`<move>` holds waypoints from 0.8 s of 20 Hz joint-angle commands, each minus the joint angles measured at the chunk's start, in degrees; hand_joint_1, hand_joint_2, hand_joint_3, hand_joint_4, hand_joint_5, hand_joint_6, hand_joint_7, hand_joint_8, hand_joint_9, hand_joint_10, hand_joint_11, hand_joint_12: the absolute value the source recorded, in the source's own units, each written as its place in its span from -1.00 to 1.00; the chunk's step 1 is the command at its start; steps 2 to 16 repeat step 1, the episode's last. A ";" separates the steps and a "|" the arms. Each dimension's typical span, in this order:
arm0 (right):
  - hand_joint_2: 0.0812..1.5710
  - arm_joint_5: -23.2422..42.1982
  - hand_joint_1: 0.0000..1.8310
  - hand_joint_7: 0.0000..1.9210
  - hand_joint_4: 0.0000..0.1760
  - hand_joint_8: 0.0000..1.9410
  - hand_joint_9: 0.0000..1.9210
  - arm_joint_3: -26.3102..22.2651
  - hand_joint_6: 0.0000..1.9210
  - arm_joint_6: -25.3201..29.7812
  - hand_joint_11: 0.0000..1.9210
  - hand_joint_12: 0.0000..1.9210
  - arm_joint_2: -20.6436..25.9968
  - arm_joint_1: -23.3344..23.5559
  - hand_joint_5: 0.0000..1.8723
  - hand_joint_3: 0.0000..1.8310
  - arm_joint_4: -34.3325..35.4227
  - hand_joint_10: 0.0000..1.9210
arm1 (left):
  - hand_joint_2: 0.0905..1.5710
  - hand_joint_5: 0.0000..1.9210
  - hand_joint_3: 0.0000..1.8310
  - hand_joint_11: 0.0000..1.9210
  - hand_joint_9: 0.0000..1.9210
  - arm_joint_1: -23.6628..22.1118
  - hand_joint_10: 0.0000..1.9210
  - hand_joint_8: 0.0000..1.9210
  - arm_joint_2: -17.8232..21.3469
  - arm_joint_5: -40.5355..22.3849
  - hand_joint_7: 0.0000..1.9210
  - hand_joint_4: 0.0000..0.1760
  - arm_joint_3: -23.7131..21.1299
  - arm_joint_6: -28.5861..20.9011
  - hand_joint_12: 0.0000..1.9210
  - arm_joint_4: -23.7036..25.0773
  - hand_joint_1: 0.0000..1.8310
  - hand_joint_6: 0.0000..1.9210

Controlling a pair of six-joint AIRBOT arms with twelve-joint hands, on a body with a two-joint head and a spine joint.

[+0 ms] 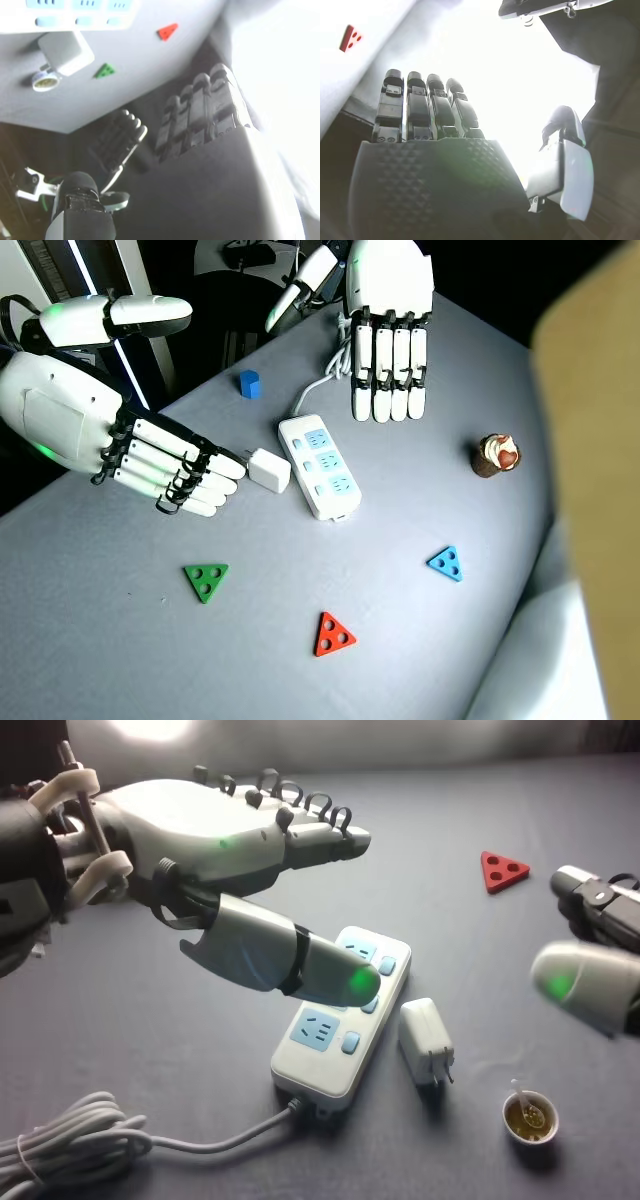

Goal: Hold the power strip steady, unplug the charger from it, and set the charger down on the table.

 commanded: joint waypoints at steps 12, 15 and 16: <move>0.28 6.17 -0.87 -1.00 -1.00 -1.00 -1.00 -0.52 -1.00 0.75 -1.00 -1.00 0.41 1.09 -1.00 -1.00 -3.19 -1.00 | 0.15 -0.99 -1.00 -1.00 -0.99 -0.90 -1.00 -0.99 0.56 -4.42 -0.98 -1.00 -0.29 -0.08 -1.00 -0.03 -1.00 -1.00; 0.28 6.17 -0.87 -1.00 -1.00 -1.00 -1.00 -0.52 -1.00 0.75 -1.00 -1.00 0.41 1.09 -1.00 -1.00 -3.19 -1.00 | 0.15 -0.99 -1.00 -1.00 -0.99 -0.90 -1.00 -0.99 0.56 -4.42 -0.98 -1.00 -0.29 -0.08 -1.00 -0.03 -1.00 -1.00; 0.28 6.17 -0.87 -1.00 -1.00 -1.00 -1.00 -0.52 -1.00 0.75 -1.00 -1.00 0.41 1.09 -1.00 -1.00 -3.19 -1.00 | 0.15 -0.99 -1.00 -1.00 -0.99 -0.90 -1.00 -0.99 0.56 -4.42 -0.98 -1.00 -0.29 -0.08 -1.00 -0.03 -1.00 -1.00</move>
